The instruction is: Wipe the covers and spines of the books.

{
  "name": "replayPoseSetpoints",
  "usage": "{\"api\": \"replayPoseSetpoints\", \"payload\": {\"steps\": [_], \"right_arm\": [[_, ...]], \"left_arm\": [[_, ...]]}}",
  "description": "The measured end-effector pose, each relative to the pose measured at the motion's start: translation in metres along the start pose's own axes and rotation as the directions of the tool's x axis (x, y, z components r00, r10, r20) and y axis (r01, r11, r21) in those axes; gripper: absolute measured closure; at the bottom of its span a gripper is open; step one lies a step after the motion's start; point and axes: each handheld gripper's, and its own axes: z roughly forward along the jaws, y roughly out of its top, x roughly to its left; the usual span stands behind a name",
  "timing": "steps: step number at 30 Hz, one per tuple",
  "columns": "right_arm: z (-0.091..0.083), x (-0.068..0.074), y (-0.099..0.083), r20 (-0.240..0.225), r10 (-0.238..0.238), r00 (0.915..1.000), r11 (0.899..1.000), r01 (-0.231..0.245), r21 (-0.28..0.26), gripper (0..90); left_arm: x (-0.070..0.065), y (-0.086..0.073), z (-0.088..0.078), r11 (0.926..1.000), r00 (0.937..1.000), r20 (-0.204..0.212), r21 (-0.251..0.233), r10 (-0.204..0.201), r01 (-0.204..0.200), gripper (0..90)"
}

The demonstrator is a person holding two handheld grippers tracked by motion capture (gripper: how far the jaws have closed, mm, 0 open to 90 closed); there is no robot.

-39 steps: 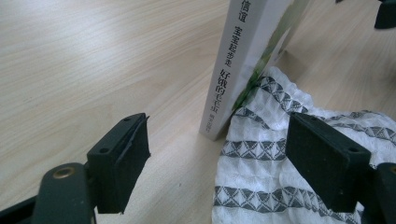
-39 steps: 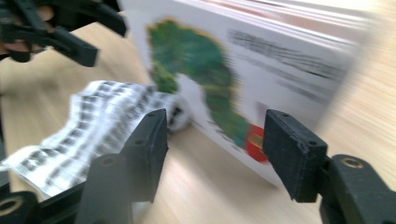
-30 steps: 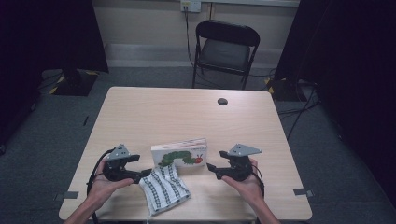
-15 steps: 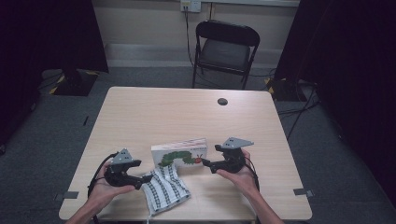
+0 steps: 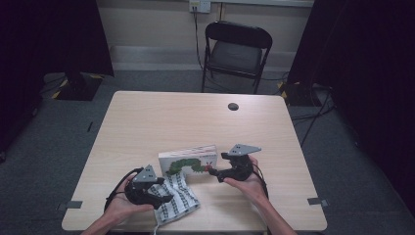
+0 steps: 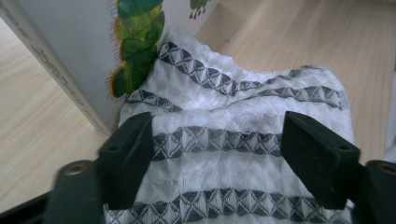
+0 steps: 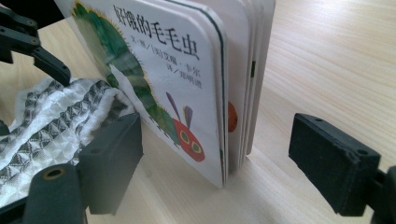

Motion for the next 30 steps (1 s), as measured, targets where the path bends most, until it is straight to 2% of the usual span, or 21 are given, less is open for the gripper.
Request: {"api": "replayPoseSetpoints", "payload": {"steps": [6, 9, 10, 11, 14, 16, 19, 24, 27, 30], "right_arm": [[0.000, 0.000, 0.000, 0.003, 0.000, 1.0000, 1.000, 0.000, 0.000, 17.3], [-0.001, 0.000, 0.000, 0.003, 0.001, 1.0000, 1.000, -0.001, -0.003, 17.2], [-0.001, 0.000, 0.000, 0.004, 0.002, 1.0000, 1.000, -0.002, -0.003, 16.9], [-0.002, 0.000, 0.000, 0.006, 0.002, 1.0000, 1.000, -0.002, -0.004, 16.8], [-0.001, 0.001, 0.000, 0.006, -0.002, 1.0000, 1.000, 0.002, -0.007, 16.9], [-0.001, 0.002, 0.000, 0.004, -0.003, 1.0000, 1.000, 0.003, -0.004, 16.9], [0.000, 0.003, 0.000, 0.000, -0.003, 1.0000, 1.000, 0.003, -0.001, 16.9], [0.003, 0.004, 0.000, -0.001, -0.006, 1.0000, 1.000, 0.006, 0.001, 17.2], [0.004, 0.005, 0.000, -0.006, -0.006, 1.0000, 1.000, 0.006, 0.005, 17.2], [0.005, 0.006, 0.000, -0.010, -0.007, 0.9999, 1.000, 0.007, 0.003, 17.4]], "left_arm": [[-0.002, -0.002, 0.011, 0.9984, 0.9995, -0.019, 0.050, 0.027, -0.027, 23.6], [-0.006, -0.004, 0.015, 0.9947, 0.9973, -0.020, 0.077, 0.070, -0.068, 26.2], [-0.008, -0.005, 0.017, 0.9956, 0.9976, -0.024, 0.068, 0.065, -0.063, 26.9], [-0.008, -0.006, 0.018, 0.9932, 0.9969, -0.009, 0.087, 0.078, -0.077, 28.8], [-0.009, -0.008, 0.019, 0.9951, 0.9975, -0.015, 0.072, 0.069, -0.068, 30.0], [-0.010, -0.009, 0.019, 0.9934, 0.9956, -0.013, 0.068, 0.093, -0.092, 31.5], [-0.012, -0.011, 0.017, 0.9918, 0.9932, 0.022, 0.055, 0.114, -0.115, 44.5], [-0.013, -0.008, 0.015, 0.9890, 0.9914, 0.057, 0.084, 0.118, -0.122, 63.2], [-0.010, -0.007, 0.015, 0.9918, 0.9930, 0.078, 0.085, 0.089, -0.095, 71.7], [-0.005, -0.007, 0.014, 0.9942, 0.9935, 0.103, 0.091, 0.048, -0.057, 76.3]]}}
